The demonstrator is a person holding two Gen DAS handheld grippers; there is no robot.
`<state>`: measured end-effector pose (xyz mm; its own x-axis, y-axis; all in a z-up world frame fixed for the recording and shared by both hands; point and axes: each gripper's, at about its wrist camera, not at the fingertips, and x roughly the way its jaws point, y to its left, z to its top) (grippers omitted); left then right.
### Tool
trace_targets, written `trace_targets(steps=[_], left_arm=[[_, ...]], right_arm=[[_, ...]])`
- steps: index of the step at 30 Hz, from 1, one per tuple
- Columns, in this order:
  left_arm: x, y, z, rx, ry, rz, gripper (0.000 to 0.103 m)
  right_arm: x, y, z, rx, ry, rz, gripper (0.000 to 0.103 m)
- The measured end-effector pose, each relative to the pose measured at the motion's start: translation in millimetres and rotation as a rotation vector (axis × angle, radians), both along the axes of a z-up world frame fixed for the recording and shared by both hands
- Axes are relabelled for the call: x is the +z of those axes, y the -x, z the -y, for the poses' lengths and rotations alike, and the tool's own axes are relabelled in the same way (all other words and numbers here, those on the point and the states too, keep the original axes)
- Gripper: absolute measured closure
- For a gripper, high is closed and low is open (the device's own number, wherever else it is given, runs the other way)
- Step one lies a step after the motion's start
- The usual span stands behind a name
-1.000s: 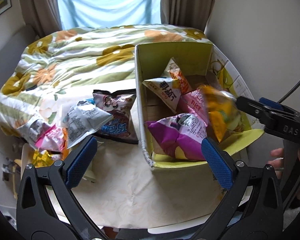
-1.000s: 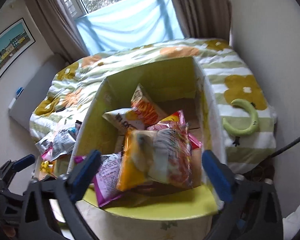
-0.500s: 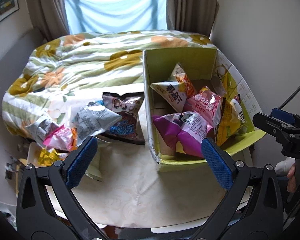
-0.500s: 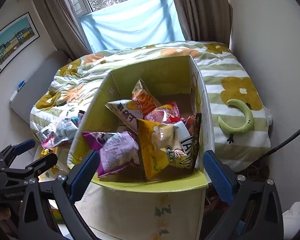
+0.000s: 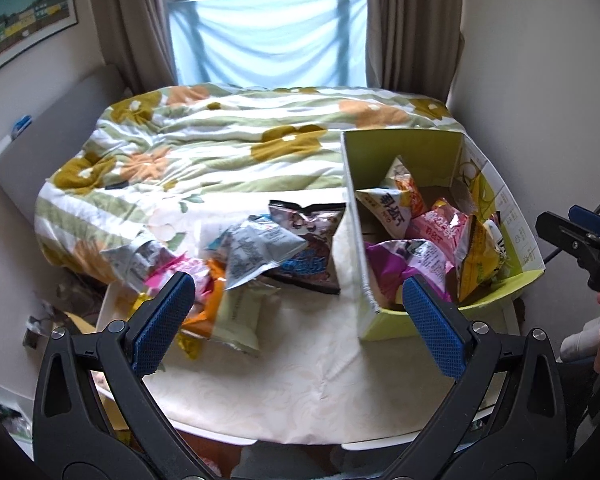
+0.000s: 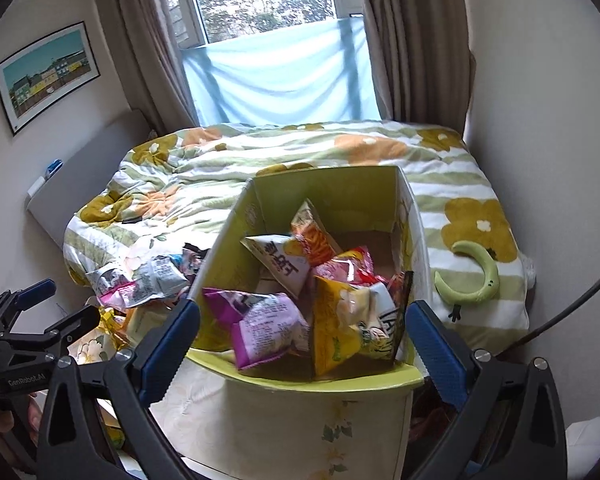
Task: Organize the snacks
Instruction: 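Withdraw both tools from the box back toward the snack pile, then grasp the yellow bag with the left tool while the right tool reaches the grey bag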
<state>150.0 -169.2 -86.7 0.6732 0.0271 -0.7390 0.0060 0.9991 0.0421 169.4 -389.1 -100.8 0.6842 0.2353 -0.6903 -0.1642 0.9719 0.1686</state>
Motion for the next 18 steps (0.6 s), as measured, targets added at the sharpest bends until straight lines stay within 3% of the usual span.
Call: trace_targets(steps=[9,18], left_arm=[[0.0,24.0,-88.4,0.012,0.053,0.007,0.001],[-31.1,6.6,-204.6,0.026,0.134,-0.107,0.001]], right_arm=[[8.8,15.7,-51.6,0.021,-0.030,0.039,0.001],[-12.9,14.6,-138.9,0.031,-0.050,-0.023,0.001]])
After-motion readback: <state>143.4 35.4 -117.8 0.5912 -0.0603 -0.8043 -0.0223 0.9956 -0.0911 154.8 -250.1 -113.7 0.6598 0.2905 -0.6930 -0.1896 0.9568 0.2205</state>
